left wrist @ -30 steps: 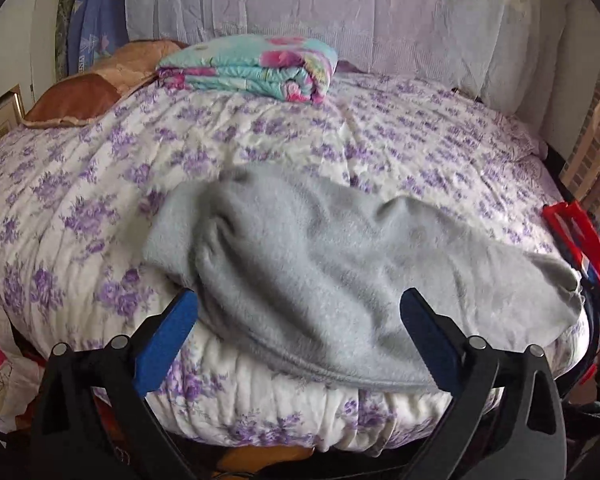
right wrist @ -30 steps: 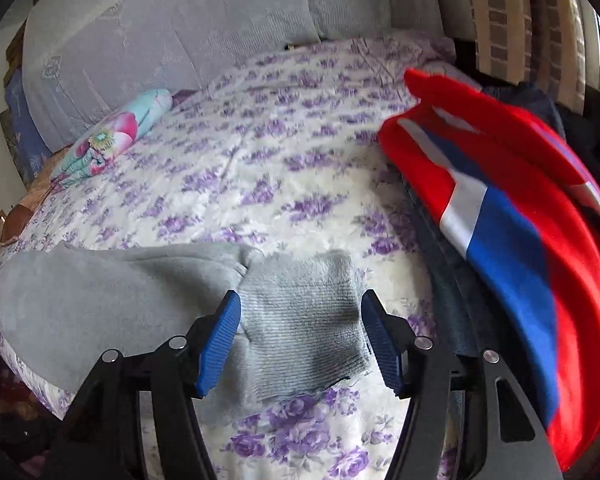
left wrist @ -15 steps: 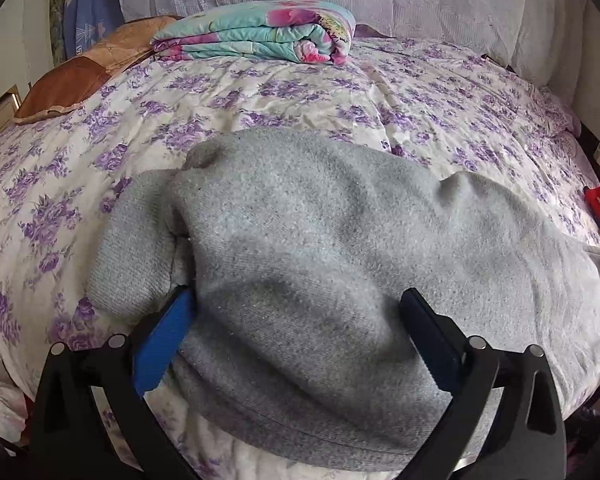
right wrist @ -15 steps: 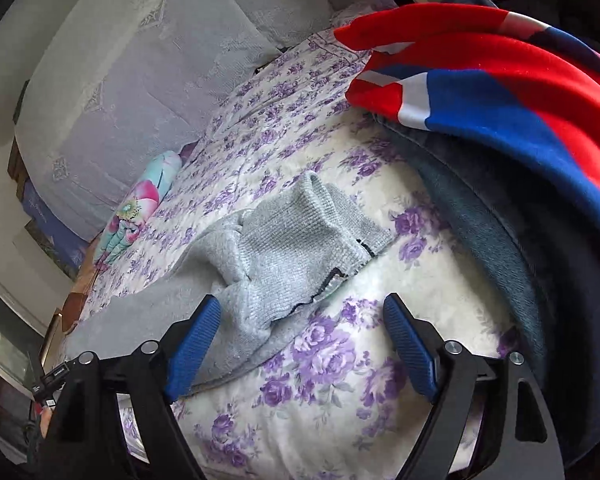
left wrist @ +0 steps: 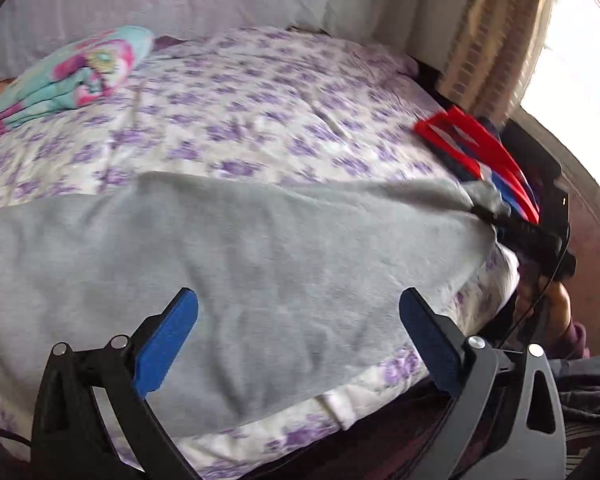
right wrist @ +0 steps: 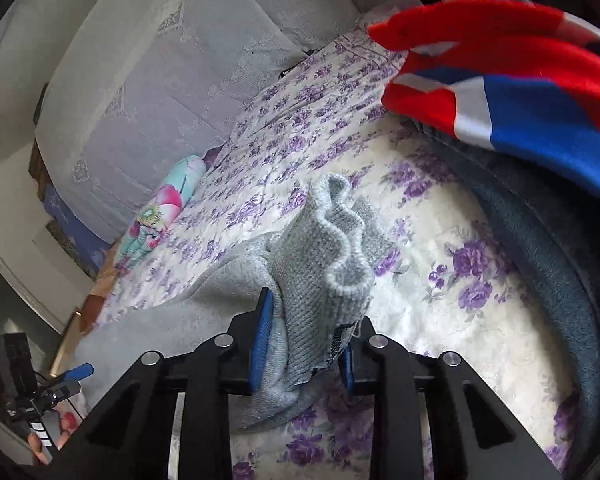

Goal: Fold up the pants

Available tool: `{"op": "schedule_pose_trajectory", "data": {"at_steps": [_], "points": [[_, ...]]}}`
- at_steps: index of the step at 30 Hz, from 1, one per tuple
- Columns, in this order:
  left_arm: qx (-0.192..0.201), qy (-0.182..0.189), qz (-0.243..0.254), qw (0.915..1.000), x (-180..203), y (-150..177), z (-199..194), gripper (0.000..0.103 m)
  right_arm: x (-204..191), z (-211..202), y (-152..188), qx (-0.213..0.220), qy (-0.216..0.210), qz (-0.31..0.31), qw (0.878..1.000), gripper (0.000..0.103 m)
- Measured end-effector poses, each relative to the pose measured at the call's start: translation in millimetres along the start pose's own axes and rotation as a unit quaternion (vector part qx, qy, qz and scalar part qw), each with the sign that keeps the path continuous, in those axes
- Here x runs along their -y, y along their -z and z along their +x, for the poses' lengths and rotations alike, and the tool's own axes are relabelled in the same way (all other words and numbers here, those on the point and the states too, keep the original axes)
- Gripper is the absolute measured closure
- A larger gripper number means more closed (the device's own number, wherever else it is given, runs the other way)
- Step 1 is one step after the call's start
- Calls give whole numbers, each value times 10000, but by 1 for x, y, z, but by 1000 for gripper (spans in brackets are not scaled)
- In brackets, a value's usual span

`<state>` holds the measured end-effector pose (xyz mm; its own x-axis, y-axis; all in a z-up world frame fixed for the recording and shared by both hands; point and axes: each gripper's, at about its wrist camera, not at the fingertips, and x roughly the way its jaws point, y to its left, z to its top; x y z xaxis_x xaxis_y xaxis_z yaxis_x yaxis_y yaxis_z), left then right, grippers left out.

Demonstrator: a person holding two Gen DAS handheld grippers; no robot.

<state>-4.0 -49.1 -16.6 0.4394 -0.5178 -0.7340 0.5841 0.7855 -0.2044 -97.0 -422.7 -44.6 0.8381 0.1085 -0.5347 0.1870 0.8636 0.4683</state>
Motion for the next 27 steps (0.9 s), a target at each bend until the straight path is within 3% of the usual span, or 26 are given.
{"op": "schedule_pose_trajectory", "data": {"at_steps": [2, 5, 9, 13, 14, 15, 17, 18, 20, 22, 24, 25, 27], "points": [[-276, -85, 192, 9994, 14, 2, 34, 5, -43, -10, -3, 271, 641, -1008, 9925, 74], [-566, -151, -89, 9982, 4, 3, 64, 5, -117, -16, -1, 774, 1380, -2534, 9543, 74], [-357, -300, -143, 9988, -1, 5, 48, 5, -202, 17, 31, 785, 1684, -4330, 8821, 74], [-226, -433, -539, 9974, -26, 15, 27, 5, -241, 75, 106, -51, 1552, -5757, 8028, 74], [-184, -505, -626, 9966, -32, 18, 22, 6, -243, 85, 122, -112, 1577, -5944, 7885, 71], [-191, -759, -652, 9948, -37, 21, 19, 5, -243, 86, 129, 101, 1610, -5987, 7846, 71], [-150, -704, -791, 9943, -48, 26, 12, 5, -246, 82, 128, 206, 1552, -5985, 7857, 69], [-133, -646, -854, 9942, -52, 27, 9, 5, -245, 75, 122, 201, 1345, -5896, 7962, 64], [-76, -643, -852, 9943, -55, 27, 4, 5, -240, 54, 103, -9, 497, -5437, 8378, 37], [-56, -595, -825, 9948, -56, 26, 3, 5, -233, 31, 81, -233, -371, -4871, 8723, 36], [-73, -546, -812, 9952, -56, 25, 6, 5, -226, 12, 56, -422, -1069, -4279, 8965, 36], [-102, -522, -823, 9952, -57, 24, 9, 5, -224, 6, 46, -475, -1227, -4071, 9039, 37], [-131, -476, -868, 9950, -58, 23, 13, 5, -224, 5, 29, -484, -1075, -4023, 9079, 37]]}}
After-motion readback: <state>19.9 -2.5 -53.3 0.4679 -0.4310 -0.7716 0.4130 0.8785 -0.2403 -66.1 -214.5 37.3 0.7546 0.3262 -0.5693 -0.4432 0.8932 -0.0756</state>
